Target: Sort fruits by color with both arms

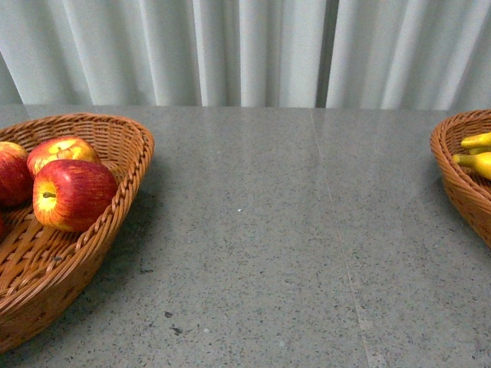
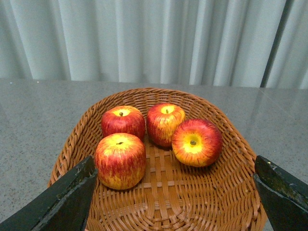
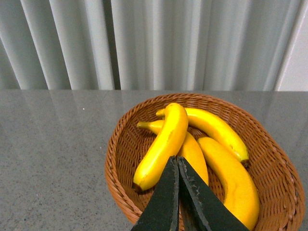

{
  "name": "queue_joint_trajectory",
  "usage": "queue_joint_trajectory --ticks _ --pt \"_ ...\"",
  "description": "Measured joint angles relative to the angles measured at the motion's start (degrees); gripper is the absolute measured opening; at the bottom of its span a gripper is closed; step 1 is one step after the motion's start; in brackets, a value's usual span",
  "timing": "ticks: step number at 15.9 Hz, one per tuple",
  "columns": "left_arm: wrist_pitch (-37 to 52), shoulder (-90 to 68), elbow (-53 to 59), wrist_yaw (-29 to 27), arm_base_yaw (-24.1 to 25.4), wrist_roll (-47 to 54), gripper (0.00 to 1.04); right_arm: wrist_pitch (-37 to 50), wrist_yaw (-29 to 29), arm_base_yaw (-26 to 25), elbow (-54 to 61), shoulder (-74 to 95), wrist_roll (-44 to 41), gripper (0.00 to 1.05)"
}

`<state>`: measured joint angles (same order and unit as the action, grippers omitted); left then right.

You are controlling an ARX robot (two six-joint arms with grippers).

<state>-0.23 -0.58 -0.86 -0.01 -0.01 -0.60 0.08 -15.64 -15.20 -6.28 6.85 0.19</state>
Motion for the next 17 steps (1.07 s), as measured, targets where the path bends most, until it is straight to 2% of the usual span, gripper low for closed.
queue_joint_trajectory --ticks 3,6,7,8,17 --pt "0.00 0.00 0.00 0.00 0.00 0.00 0.98 0.13 2.36 2.25 0.28 -1.14 0.00 0.02" --pt "0.00 0.00 0.00 0.00 0.00 0.00 0.98 -0.42 6.93 6.60 2.16 -2.47 0.00 0.02" --pt "0.04 0.00 0.00 0.02 0.00 0.00 0.98 -0.90 10.88 9.62 2.45 -3.04 0.02 0.02" --pt "0.00 0.00 0.00 0.07 0.00 0.00 0.98 -0.57 14.32 15.26 2.82 -3.74 -0.02 0.02" --pt "0.00 0.00 0.00 -0.02 0.00 0.02 0.98 -0.37 15.65 15.19 5.53 -6.62 -0.02 0.02"
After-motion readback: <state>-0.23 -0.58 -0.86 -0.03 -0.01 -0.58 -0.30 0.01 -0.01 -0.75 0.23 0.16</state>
